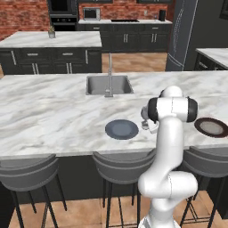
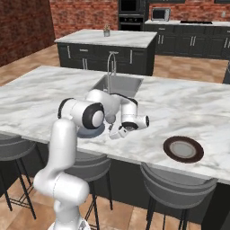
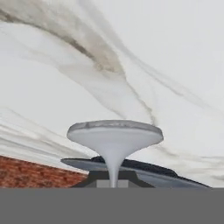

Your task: Retrieve the wine glasses from the counter and place one next to each plate.

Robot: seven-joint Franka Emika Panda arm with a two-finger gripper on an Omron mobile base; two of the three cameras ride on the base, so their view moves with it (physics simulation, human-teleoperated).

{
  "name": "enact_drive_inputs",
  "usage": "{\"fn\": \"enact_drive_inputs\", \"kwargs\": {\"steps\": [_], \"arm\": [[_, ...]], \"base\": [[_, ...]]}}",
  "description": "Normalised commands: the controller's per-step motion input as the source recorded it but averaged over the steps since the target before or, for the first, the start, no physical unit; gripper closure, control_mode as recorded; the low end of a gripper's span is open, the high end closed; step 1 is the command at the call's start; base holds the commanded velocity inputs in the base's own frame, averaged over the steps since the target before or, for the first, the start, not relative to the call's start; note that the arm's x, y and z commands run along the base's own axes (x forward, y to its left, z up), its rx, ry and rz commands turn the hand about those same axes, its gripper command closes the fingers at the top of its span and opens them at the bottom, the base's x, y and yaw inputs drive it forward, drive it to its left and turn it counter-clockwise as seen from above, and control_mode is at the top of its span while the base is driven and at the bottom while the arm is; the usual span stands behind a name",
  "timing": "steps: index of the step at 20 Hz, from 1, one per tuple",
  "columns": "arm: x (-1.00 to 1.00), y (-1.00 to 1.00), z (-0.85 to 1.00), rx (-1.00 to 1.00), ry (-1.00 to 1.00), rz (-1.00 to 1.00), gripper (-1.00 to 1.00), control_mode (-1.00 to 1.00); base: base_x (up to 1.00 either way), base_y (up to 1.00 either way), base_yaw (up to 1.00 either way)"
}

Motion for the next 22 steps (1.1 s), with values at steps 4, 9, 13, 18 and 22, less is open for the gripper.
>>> {"fn": "enact_drive_inputs", "kwargs": {"steps": [4, 9, 13, 18, 22], "arm": [[0.31, 0.00, -0.29, 0.00, 0.00, 0.00, 1.00, -1.00], [0.00, 0.00, -0.42, 0.00, 0.00, 0.00, 1.00, -1.00], [0.00, 0.00, -0.42, 0.00, 0.00, 0.01, -1.00, -1.00], [0.00, -0.12, -0.14, 0.00, -0.01, 0.00, -1.00, -1.00], [0.00, -0.34, -0.07, 0.00, 0.00, 0.00, -1.00, -1.00]], "base": [[0.00, 0.00, 0.00], [0.00, 0.00, 0.00], [0.00, 0.00, 0.00], [0.00, 0.00, 0.00], [0.00, 0.00, 0.00]]}}
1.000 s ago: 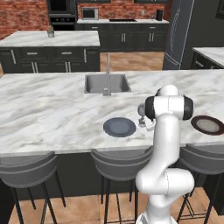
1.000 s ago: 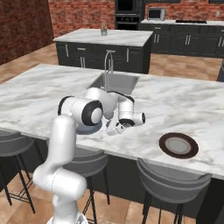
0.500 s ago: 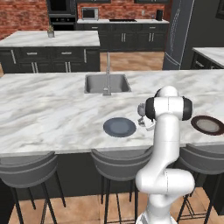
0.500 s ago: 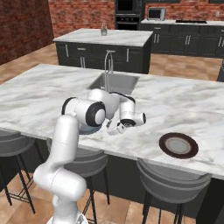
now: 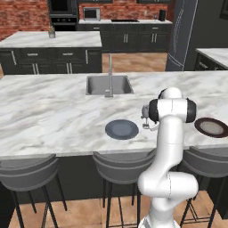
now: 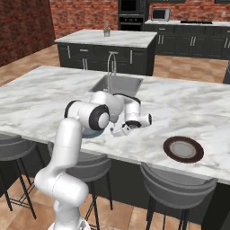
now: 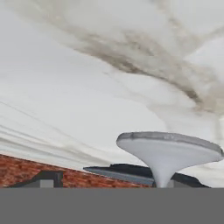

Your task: Retrieve the wine glasses from the counter and place one next to each plate.

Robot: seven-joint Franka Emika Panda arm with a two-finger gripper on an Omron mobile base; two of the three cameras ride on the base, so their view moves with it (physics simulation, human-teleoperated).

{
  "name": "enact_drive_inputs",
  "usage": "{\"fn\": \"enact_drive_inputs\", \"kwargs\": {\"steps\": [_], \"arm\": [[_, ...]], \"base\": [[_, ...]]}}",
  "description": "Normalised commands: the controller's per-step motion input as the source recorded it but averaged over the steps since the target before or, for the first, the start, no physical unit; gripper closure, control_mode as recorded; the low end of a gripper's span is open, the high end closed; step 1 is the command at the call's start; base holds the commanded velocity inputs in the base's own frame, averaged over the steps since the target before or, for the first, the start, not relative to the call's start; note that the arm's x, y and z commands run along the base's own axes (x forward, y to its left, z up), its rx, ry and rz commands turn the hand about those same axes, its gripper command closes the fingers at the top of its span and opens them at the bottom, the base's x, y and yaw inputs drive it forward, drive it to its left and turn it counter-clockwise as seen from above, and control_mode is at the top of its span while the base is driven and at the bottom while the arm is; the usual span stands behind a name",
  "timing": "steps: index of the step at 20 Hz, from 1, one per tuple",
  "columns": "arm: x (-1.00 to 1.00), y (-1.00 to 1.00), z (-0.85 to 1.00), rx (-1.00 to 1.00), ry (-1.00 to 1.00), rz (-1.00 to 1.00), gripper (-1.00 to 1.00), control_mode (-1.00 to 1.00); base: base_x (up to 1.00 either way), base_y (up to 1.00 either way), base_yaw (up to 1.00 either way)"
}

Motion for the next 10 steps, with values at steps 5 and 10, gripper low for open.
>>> {"fn": "enact_drive_inputs", "kwargs": {"steps": [5, 10], "arm": [[-0.02, -0.37, -0.14, 0.00, 0.00, 0.00, -1.00, -1.00], [-0.01, -0.21, -0.14, 0.00, 0.00, 0.00, -1.00, -1.00]], "base": [[0.00, 0.00, 0.00], [0.00, 0.00, 0.00]]}}
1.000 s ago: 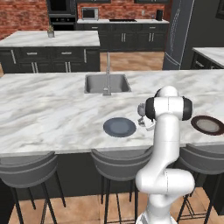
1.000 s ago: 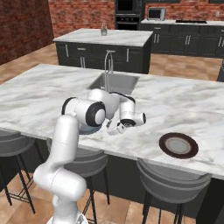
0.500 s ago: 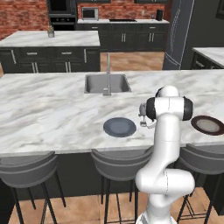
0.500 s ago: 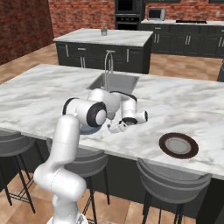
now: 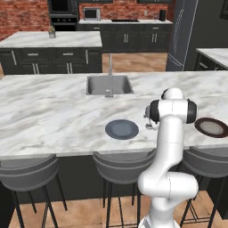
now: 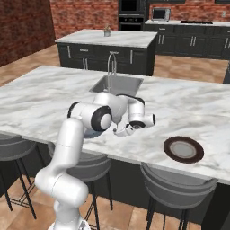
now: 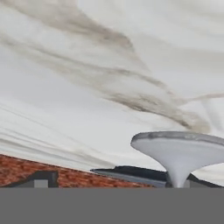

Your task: Retrieve the wine glasses from the counter and place one next to each plate.

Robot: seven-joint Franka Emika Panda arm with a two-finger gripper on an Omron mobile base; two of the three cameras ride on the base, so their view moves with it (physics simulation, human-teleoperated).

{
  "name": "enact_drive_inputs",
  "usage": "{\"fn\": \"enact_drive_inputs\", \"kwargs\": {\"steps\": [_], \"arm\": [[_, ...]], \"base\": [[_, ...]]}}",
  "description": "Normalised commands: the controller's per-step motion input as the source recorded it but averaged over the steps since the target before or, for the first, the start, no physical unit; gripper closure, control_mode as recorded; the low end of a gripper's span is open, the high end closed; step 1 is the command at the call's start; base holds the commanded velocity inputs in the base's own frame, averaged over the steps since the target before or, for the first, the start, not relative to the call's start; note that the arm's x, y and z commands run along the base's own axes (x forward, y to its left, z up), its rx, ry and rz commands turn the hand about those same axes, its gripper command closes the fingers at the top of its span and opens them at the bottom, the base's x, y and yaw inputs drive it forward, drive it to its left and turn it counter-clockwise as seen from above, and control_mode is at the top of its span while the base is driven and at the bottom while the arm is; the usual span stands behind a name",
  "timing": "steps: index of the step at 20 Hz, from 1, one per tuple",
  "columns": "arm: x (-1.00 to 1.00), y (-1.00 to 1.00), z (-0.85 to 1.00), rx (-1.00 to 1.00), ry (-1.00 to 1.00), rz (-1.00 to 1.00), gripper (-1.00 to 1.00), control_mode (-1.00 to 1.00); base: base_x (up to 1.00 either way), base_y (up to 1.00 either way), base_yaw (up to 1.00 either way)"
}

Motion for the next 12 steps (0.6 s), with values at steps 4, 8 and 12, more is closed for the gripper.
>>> {"fn": "enact_drive_inputs", "kwargs": {"steps": [4, 8, 12], "arm": [[-0.10, 0.31, -0.52, 0.05, 0.00, 0.00, -1.00, -1.00], [-0.03, 0.47, -0.58, 0.07, 0.00, 0.00, -1.00, -1.00], [0.00, 0.20, -0.44, 0.06, 0.00, 0.00, -1.00, -1.00]], "base": [[0.00, 0.00, 0.00], [0.00, 0.00, 0.00], [0.00, 0.00, 0.00]]}}
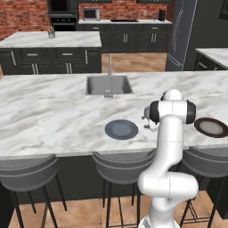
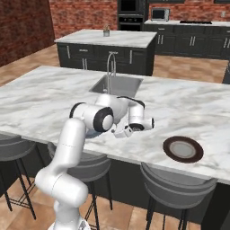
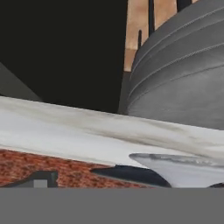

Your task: Retrieve the wine glasses from the counter and place one next to each plate.

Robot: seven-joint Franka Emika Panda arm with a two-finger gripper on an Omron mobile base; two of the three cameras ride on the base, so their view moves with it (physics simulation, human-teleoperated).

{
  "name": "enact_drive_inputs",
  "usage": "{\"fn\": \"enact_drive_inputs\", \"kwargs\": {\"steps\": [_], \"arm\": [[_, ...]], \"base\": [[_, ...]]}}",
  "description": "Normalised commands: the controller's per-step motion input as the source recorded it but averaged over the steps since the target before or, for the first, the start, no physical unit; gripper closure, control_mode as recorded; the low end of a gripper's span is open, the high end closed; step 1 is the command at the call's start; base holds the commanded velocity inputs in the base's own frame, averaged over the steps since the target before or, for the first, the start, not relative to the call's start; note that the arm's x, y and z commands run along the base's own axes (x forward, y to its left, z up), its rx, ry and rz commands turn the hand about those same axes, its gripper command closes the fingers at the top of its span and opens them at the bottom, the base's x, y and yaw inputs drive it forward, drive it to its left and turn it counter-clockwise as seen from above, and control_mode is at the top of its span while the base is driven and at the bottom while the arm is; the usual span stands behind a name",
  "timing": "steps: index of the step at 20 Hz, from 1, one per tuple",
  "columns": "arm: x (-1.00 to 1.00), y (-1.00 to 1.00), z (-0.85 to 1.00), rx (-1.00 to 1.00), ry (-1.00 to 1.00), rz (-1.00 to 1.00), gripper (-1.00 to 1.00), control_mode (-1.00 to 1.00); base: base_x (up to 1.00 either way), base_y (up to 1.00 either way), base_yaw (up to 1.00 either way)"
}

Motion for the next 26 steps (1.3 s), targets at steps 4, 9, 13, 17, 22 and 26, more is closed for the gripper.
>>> {"fn": "enact_drive_inputs", "kwargs": {"steps": [4, 9, 13, 17, 22, 26], "arm": [[-0.10, -0.47, -0.07, 0.01, 0.00, 0.00, -1.00, -1.00], [0.00, -0.33, -0.10, 0.00, 0.03, 0.00, -1.00, -1.00], [0.00, -0.23, -0.40, 0.00, 0.11, 0.00, -1.00, -1.00], [-0.12, -0.31, -0.48, 0.00, 0.17, 0.00, -1.00, -1.00], [-0.63, -0.46, -0.59, 0.00, 0.18, -0.02, -1.00, -1.00], [-0.66, -0.55, -0.35, 0.00, 0.00, 0.00, -1.00, -1.00]], "base": [[0.00, 0.00, 0.00], [0.00, 0.00, 0.00], [0.00, 0.00, 0.00], [0.00, 0.00, 0.00], [0.00, 0.00, 0.00], [0.00, 0.00, 0.00]]}}
